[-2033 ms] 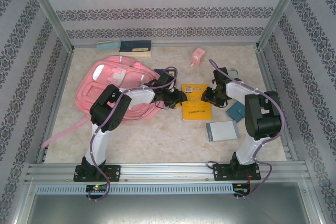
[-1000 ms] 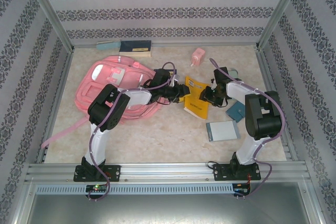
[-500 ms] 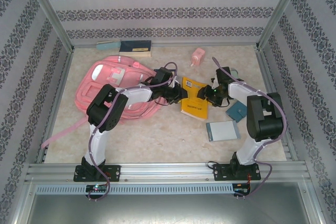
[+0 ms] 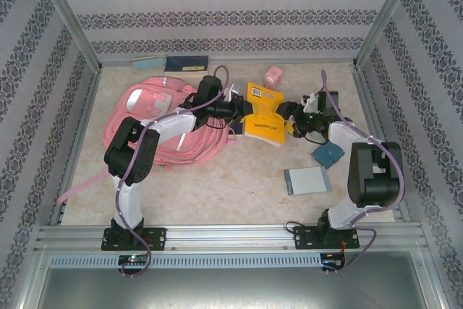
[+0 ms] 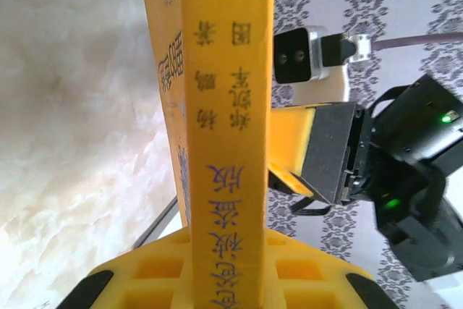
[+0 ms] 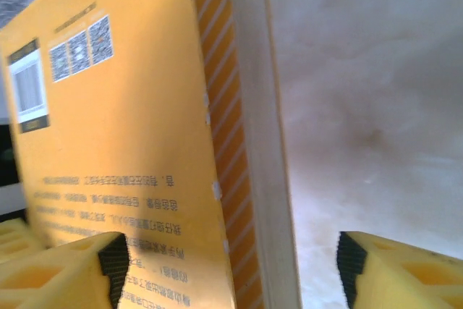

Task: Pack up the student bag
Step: Pick up the book at the center of the table.

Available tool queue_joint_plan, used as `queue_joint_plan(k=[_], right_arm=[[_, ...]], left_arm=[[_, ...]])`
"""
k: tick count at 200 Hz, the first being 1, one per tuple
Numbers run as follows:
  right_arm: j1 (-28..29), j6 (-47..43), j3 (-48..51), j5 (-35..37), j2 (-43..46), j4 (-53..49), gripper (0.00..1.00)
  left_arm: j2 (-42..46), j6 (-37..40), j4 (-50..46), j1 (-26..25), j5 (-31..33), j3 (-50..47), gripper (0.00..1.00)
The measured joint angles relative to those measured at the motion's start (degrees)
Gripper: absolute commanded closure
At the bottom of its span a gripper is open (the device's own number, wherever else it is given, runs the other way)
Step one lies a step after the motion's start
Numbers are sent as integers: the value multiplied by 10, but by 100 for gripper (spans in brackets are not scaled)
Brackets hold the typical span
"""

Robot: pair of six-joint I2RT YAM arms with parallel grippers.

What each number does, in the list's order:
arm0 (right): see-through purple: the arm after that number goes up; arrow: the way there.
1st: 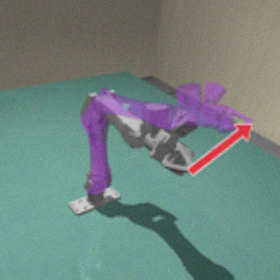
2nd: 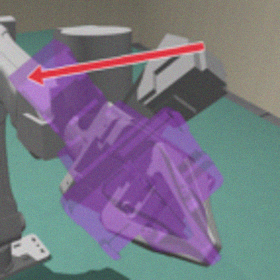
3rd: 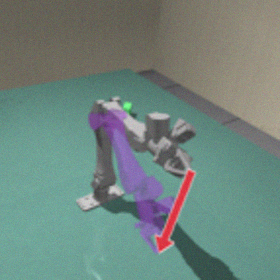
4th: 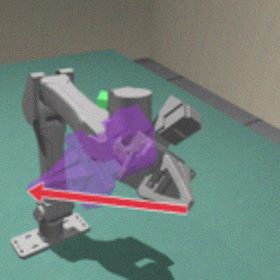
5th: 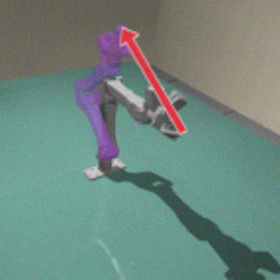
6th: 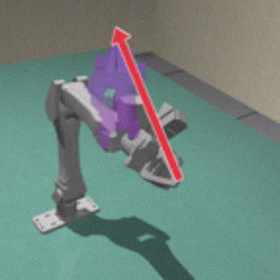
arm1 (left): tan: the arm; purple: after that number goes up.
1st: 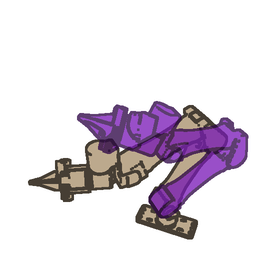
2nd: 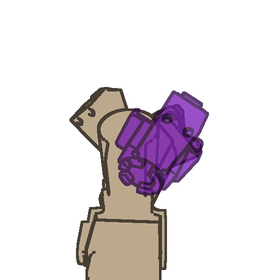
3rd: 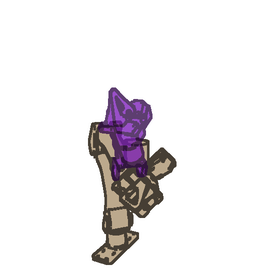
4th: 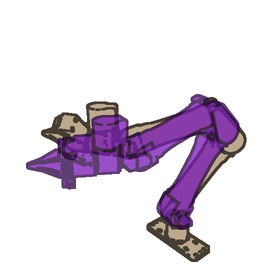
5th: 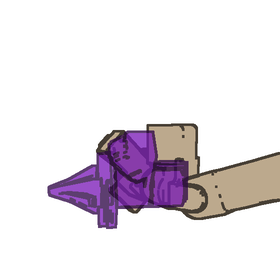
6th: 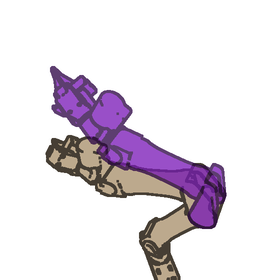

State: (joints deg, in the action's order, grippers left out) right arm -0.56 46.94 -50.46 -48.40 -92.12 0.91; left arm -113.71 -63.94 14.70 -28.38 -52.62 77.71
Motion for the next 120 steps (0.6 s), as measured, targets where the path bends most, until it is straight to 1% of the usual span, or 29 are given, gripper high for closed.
queue_joint_plan(k=[13, 31, 50, 58, 67, 74, 90, 106, 116, 120], right_arm=[[0, 34, 5, -27, -6, 46, 20], [0, 84, 11, -60, -19, 114, 18], [0, 125, 13, -84, -31, 163, 18], [0, 137, 13, -92, -33, 178, 19], [0, 148, 14, -99, -34, 192, 23], [0, 156, 14, -105, -34, 203, 29], [0, 172, 16, -113, -33, 223, 45], [-1, 178, 18, -117, -32, 232, 68], [-1, 178, 21, -118, -28, 236, 85], [-1, 179, 22, -119, -26, 238, 92]], left_arm=[[0, -14, 20, 3, -6, 0, 100], [0, -32, 47, 3, -14, 0, 100], [0, -48, 72, 3, -19, 0, 100], [0, -55, 82, 3, -21, 0, 100], [0, -62, 92, 4, -26, 0, 100], [0, -67, 98, 4, -29, 0, 100], [0, -68, 101, 4, -33, 0, 100], [0, -66, 90, 8, -37, -1, 100], [0, -59, 79, 12, -40, -2, 100], [0, -56, 73, 14, -41, -2, 97]])
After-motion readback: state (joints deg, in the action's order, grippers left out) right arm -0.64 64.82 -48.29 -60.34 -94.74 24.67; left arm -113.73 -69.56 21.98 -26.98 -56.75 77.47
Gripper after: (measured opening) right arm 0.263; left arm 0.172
